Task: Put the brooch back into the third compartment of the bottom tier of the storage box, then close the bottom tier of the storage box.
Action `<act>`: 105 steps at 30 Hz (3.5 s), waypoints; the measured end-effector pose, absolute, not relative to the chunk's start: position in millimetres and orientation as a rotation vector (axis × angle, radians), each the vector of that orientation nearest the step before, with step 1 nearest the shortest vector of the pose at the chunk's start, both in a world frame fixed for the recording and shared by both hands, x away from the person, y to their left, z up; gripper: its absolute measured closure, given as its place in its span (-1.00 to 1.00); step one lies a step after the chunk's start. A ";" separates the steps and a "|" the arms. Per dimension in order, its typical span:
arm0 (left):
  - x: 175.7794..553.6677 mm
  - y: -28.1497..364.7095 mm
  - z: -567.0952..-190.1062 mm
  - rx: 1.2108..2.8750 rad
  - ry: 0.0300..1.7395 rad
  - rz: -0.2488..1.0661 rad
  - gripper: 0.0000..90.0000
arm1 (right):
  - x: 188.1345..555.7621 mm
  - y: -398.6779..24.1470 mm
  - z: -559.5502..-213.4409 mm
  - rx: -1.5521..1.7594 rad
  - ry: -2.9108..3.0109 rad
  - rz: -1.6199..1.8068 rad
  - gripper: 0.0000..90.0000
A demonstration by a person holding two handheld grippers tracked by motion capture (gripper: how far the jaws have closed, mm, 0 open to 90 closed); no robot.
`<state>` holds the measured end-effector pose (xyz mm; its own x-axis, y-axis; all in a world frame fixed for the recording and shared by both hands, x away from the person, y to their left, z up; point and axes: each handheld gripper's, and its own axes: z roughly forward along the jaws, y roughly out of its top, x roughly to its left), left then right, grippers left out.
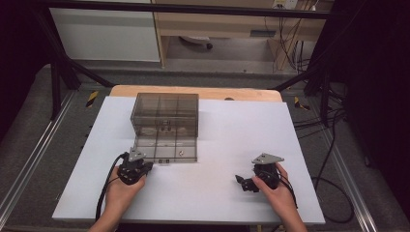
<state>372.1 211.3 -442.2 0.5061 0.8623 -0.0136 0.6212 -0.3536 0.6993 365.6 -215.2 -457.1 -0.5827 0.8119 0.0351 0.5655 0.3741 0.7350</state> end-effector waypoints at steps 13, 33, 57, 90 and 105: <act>379.0 203.0 -447.1 2.111 1.216 0.486 1.00 | 365.0 -215.1 -456.4 1.200 2.313 1.041 -0.93; 381.1 201.5 -446.7 2.106 1.222 0.480 1.00 | 364.7 -213.6 -456.5 1.198 2.315 1.047 -0.93; 385.2 201.0 -445.6 2.118 1.221 0.463 1.00 | 365.1 -213.7 -457.0 1.187 2.318 1.042 -0.93; 387.0 198.6 -443.8 2.133 1.219 0.454 1.00 | 365.7 -213.8 -457.0 1.195 2.323 1.041 -0.93; 389.1 198.1 -443.1 2.143 1.219 0.455 1.00 | 365.7 -214.3 -456.4 1.191 2.315 1.047 -0.94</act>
